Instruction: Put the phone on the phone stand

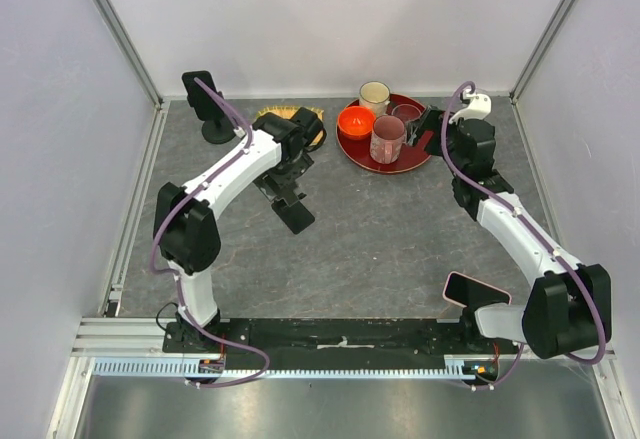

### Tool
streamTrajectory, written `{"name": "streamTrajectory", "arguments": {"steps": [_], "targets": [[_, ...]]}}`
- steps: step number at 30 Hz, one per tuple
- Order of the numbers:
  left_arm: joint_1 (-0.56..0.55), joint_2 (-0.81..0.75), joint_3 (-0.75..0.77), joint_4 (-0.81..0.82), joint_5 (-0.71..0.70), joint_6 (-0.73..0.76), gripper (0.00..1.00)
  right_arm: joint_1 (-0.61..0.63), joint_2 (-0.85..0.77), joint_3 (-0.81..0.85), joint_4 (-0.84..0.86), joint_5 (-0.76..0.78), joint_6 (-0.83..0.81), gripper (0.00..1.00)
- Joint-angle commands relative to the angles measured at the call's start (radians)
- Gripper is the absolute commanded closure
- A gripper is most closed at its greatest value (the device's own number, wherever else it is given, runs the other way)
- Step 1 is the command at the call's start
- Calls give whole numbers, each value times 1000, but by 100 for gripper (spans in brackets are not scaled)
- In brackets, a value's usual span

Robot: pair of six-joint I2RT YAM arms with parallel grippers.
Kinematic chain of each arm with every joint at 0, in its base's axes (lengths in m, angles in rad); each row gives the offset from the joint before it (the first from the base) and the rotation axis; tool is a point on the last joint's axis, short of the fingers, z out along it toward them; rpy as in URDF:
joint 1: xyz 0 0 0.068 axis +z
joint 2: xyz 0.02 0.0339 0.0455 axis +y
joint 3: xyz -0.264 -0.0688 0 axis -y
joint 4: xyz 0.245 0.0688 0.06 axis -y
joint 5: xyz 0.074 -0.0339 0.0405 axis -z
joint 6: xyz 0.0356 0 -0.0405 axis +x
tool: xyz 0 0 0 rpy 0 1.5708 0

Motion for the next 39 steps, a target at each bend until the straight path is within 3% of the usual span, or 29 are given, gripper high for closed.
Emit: {"name": "streamTrajectory", "arguments": {"steps": [1, 11, 15, 21, 27, 30, 33, 34, 39], "targets": [[9, 40, 57, -31, -41, -68, 0, -20, -12, -11, 62, -38, 29, 2], [23, 83, 70, -60, -65, -75, 0, -45, 0, -20, 79, -76, 50, 2], [23, 80, 53, -45, -84, -70, 6, -47, 5, -20, 80, -81, 53, 2], [23, 43, -7, 18, -124, -56, 33, -51, 13, -22, 83, -87, 58, 2], [23, 8, -70, 107, -142, 0, 42, -50, 22, -20, 88, -93, 61, 2], [23, -20, -104, 154, -177, 59, 55, -51, 22, -22, 89, -95, 61, 2], [25, -60, -138, 185, -251, 146, 93, -53, 27, -22, 89, -93, 61, 2], [25, -70, -141, 191, -271, 172, 98, -53, 30, -20, 89, -95, 61, 2], [29, -113, -174, 217, -469, 387, 98, -54, 36, -20, 96, -101, 64, 2]]}}
